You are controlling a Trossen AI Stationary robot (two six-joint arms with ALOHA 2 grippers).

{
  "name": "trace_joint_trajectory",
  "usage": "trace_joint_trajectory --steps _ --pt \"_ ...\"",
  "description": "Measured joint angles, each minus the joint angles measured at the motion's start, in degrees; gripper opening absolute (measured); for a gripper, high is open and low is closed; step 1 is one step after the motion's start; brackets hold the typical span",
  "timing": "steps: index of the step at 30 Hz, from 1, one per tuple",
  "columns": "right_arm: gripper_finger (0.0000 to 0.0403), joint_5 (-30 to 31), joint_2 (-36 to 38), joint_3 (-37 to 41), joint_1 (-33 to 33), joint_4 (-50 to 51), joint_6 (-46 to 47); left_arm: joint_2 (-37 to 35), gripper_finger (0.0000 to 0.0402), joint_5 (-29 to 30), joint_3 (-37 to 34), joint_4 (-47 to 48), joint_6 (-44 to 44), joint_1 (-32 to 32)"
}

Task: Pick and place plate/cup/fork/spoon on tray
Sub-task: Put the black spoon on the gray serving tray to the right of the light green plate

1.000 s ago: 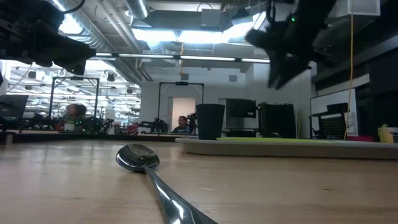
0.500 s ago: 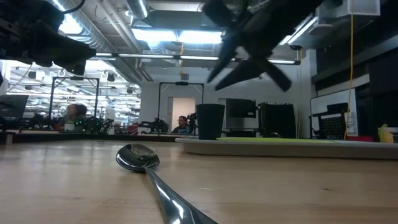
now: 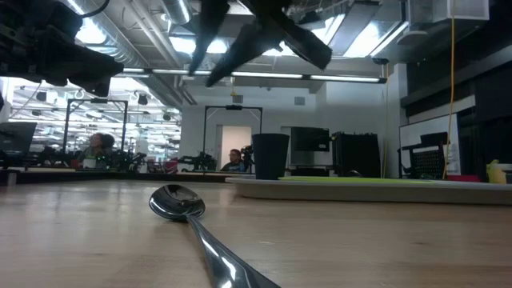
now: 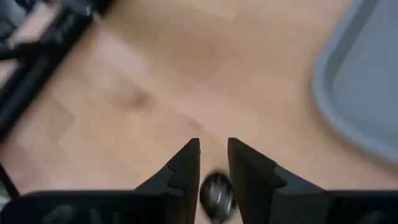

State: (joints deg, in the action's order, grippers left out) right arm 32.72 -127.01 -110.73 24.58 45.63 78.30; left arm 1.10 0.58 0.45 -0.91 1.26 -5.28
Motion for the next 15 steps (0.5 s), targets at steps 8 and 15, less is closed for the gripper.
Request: trace_joint_trajectory --steps 8,15 --pt "0.0088 -8.46 -11.40 -10.54 3.83 6.42 8.38 0.00 0.0083 0.00 -0.02 0.00 0.00 0.00" --pt "0.0088 -10.83 -14.11 -11.31 5.20 2.05 9.49 0.00 0.0083 0.01 -0.02 0.00 0.00 0.01"
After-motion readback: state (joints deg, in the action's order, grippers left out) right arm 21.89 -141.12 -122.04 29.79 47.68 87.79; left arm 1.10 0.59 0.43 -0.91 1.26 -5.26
